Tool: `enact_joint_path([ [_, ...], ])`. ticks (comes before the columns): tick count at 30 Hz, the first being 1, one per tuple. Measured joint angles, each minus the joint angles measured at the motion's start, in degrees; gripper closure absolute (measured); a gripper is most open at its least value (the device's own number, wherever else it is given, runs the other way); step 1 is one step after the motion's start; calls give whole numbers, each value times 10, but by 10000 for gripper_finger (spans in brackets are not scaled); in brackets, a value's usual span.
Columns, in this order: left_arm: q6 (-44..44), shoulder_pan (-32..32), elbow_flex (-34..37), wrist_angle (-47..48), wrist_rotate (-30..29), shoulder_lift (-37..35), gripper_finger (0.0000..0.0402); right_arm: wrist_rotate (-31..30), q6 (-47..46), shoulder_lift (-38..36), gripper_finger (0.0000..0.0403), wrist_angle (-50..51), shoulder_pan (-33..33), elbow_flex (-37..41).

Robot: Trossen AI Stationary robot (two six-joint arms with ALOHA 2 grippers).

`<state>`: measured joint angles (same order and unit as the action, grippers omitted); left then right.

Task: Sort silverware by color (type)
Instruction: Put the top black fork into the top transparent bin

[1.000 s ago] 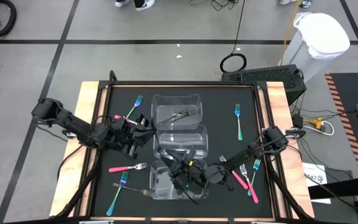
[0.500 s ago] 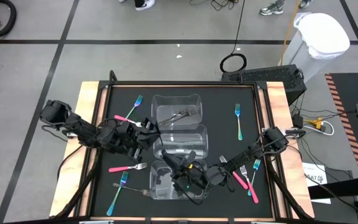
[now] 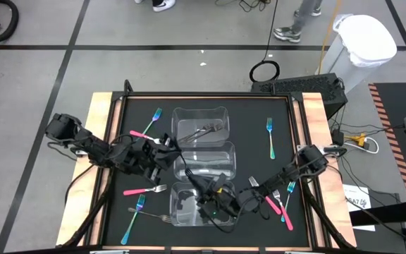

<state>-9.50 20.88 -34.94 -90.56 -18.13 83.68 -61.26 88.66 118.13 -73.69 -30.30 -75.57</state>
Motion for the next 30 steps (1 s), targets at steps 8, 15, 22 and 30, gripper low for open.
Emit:
enact_joint_path([
  [8, 13, 0, 0, -1, 13, -1, 361, -25, 75, -1, 392, -68, -18, 0],
  [15, 54, 2, 1, 31, 15, 4, 358, -18, 144, -6, 401, -115, -36, 0],
  [22, 93, 0, 0, 101, 2, -23, 320, -30, 148, -24, 402, -115, -56, 1],
  [30, 130, 6, 1, 248, 0, -93, 270, -23, 156, -61, 403, -120, -93, 0],
])
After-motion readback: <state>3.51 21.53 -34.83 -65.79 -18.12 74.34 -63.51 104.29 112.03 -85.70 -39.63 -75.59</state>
